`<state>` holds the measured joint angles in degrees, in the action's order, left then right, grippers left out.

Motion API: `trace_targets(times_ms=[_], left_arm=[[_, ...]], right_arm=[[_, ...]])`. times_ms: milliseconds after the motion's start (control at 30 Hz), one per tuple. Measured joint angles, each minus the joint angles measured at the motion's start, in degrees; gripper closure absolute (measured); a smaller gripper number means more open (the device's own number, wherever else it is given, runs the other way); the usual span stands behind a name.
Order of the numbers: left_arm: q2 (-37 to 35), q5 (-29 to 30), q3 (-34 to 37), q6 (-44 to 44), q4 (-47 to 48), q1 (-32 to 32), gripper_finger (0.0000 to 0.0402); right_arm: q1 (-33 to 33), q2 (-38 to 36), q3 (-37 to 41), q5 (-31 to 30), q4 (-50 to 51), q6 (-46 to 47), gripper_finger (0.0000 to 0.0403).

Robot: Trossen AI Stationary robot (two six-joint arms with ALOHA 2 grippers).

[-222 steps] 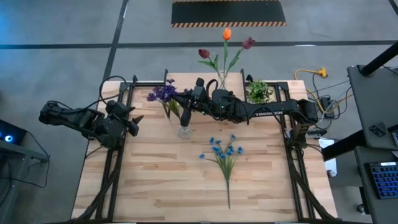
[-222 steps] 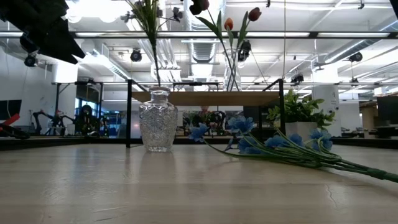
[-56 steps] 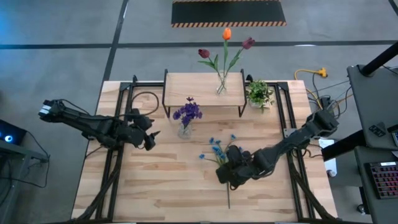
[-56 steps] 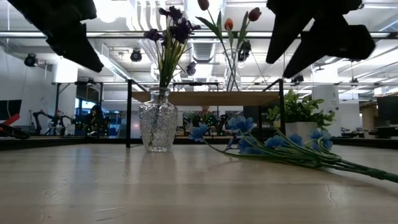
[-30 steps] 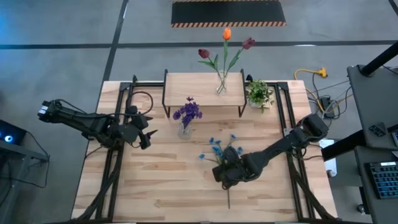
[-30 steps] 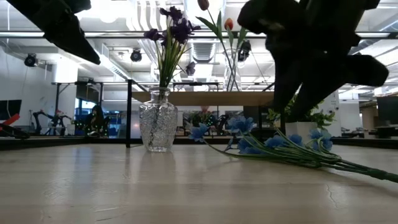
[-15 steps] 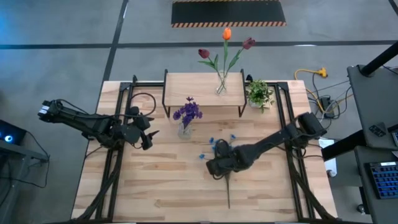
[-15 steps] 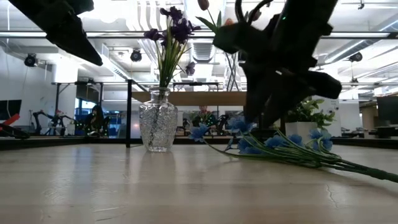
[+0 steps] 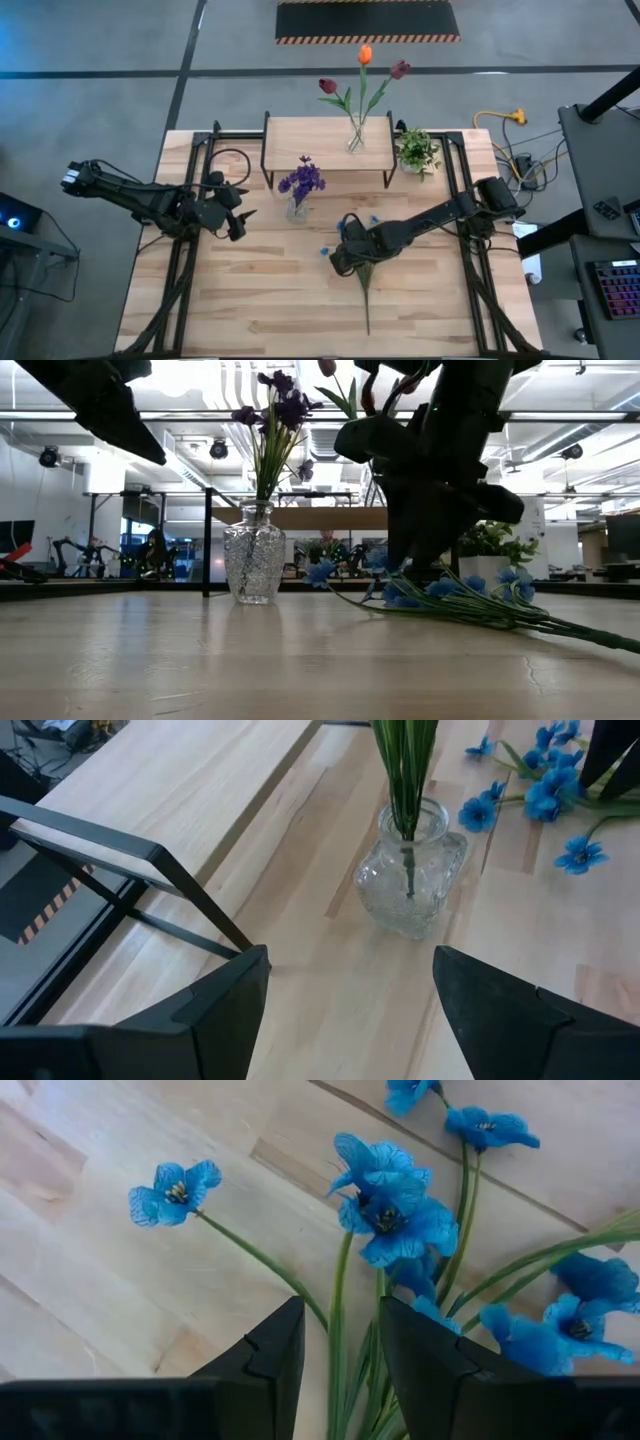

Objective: Pick and place flowers into a vace then onto a shelf
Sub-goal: Put the blue flowers into the left transparent vase

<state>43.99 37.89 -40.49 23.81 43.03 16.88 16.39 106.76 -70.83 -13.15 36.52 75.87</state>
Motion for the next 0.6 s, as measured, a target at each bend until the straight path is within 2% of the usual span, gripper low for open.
trace_targets(times_ms=[600], left_arm=[[0.13,0.04,0.0,-0.15,-0.59,0.0,0.0135]], right_arm=[[-3.46,0.03,0.74,3.36,0.07,-5.17,0.028]])
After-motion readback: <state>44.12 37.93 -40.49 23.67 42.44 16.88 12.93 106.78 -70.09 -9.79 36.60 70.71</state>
